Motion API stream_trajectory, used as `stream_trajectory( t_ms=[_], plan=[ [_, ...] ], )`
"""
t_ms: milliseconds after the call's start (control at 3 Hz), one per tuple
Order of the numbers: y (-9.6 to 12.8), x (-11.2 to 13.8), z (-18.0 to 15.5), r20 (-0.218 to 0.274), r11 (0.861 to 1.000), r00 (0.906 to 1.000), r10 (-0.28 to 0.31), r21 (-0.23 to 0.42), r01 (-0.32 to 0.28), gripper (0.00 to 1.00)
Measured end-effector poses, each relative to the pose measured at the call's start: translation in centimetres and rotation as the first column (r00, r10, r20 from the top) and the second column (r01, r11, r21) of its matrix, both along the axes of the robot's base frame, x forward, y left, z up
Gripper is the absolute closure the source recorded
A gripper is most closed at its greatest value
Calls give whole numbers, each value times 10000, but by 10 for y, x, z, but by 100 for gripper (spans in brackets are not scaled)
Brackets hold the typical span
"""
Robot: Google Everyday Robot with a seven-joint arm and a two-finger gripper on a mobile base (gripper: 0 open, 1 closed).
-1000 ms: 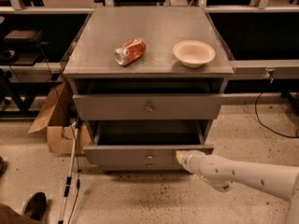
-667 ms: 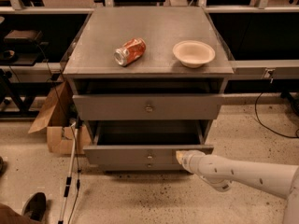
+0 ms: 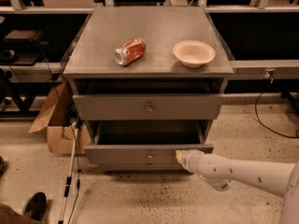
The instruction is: Close middle drawer
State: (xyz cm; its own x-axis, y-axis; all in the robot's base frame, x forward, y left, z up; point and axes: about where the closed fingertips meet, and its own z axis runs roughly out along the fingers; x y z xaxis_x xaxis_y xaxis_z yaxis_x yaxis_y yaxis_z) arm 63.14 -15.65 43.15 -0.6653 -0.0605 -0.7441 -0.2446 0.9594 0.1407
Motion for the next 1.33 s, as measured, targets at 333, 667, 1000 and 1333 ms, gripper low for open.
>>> stream_trajectory(
  t_ms=[333,667,1000,1333],
  plan=[
    [0,3,0,30,9999,10000,-13,-134,14,100],
    [0,3,1,47,9998,10000,-22,-199,23,100],
    [0,8,1,80,9994,10000,-48,-337,50,100],
    [0,7,1,90,9993,9999,-57,-379,60,100]
  ],
)
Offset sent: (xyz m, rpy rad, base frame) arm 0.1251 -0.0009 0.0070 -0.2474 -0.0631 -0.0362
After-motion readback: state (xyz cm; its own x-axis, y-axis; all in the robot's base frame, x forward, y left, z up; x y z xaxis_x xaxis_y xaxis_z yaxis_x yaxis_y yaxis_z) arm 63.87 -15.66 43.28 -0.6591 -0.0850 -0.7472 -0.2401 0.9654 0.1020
